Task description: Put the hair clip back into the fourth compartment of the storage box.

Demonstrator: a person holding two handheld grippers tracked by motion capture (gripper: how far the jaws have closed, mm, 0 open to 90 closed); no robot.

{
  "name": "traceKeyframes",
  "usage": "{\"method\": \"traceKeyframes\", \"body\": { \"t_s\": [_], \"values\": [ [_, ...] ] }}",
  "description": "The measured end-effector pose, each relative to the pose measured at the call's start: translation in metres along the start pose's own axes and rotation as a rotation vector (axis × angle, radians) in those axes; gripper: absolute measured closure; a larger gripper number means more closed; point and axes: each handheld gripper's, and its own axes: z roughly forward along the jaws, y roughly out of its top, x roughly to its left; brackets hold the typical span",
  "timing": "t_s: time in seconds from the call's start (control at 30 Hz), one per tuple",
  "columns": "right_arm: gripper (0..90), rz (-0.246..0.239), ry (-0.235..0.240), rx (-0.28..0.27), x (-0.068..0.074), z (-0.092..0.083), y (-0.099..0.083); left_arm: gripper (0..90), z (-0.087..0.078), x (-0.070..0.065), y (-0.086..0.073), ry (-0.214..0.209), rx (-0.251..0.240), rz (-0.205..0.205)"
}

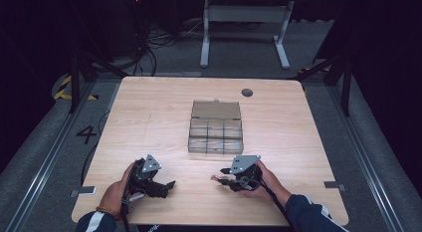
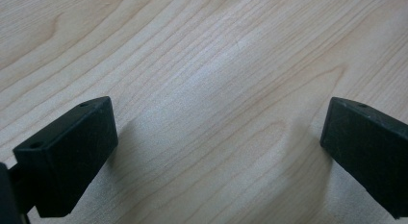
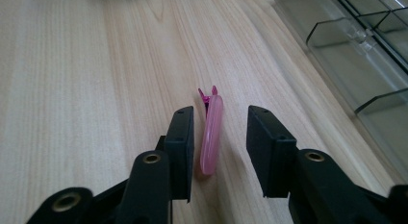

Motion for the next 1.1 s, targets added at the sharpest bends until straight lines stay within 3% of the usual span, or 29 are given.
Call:
{"method": "traceKeyframes", "body": {
  "t_s": [0.33,0.53,1.1],
  "values": [
    [73.1,0.011,0.003,0.008,-0.001,0.010,0.001,0.0,0.000,0.000,0.000,0.002,0.000,0.003],
    [84.0,0.012,0.032,0.011,0.000,0.011,0.001,0.0,0.000,0.000,0.000,0.002,0.000,0.003],
    [84.7,0.008,0.018,-0.012,-0.004,-0.003,0.001,0.0,0.001,0.000,0.000,-0.003,-0.002,0.000]
  ]
}}
